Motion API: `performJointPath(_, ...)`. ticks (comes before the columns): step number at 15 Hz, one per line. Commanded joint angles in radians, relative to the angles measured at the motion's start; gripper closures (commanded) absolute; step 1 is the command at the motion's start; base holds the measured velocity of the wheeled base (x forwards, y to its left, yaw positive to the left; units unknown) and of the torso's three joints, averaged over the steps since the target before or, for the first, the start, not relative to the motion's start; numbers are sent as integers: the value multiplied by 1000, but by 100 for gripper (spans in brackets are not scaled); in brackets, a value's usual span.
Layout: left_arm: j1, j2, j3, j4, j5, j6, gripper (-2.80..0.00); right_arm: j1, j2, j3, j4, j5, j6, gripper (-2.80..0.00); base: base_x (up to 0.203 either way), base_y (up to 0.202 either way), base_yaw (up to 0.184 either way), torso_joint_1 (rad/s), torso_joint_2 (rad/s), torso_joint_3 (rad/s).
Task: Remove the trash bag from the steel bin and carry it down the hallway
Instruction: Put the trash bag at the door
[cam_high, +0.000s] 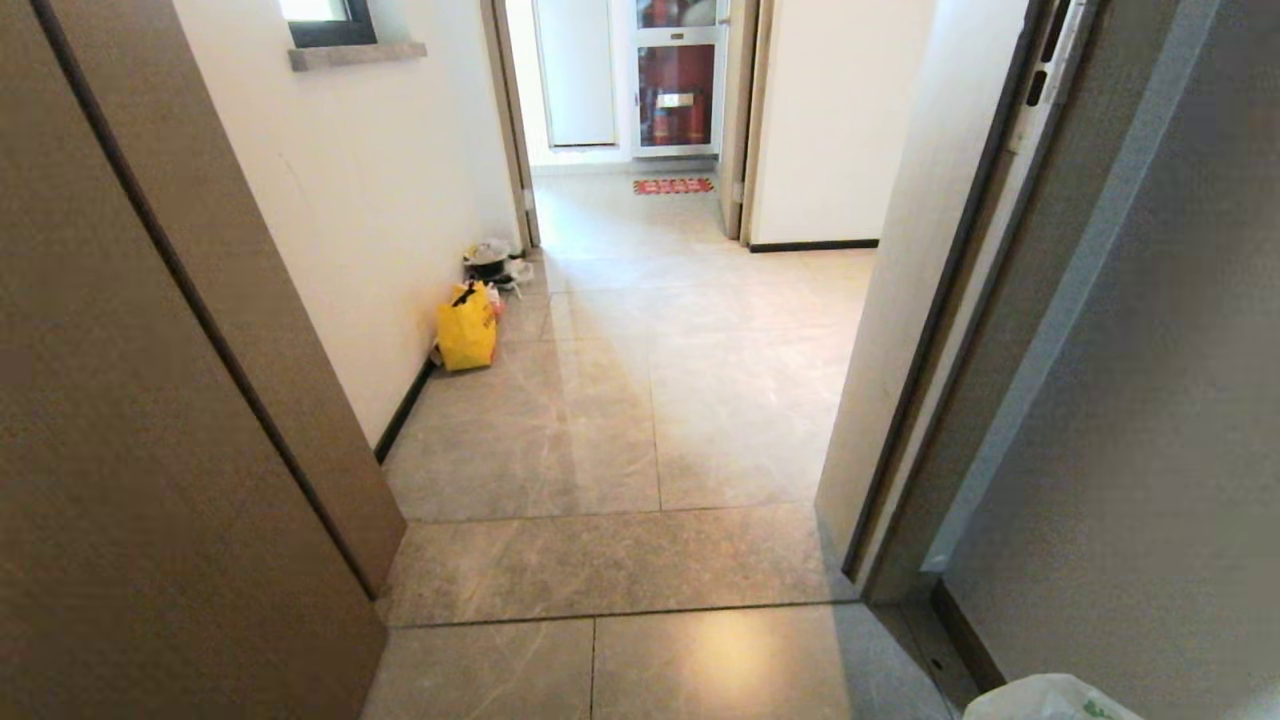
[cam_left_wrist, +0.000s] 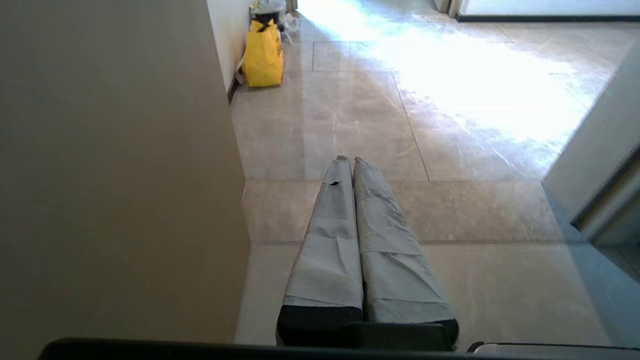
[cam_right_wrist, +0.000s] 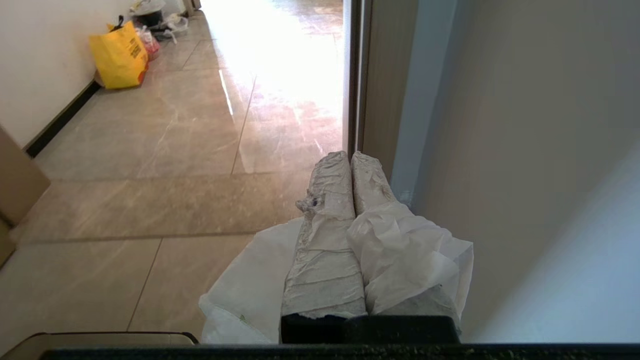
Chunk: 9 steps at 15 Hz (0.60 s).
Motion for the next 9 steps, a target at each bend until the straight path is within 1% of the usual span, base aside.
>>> performJointPath(1, 0, 0, 0, 0, 0, 0, 0, 0, 0, 0, 0, 1, 0, 0, 187, 0, 3, -1, 1, 2)
performJointPath(9, 0, 0, 0, 0, 0, 0, 0, 0, 2, 0, 0, 1, 0, 0, 194, 0, 1, 3, 2, 3)
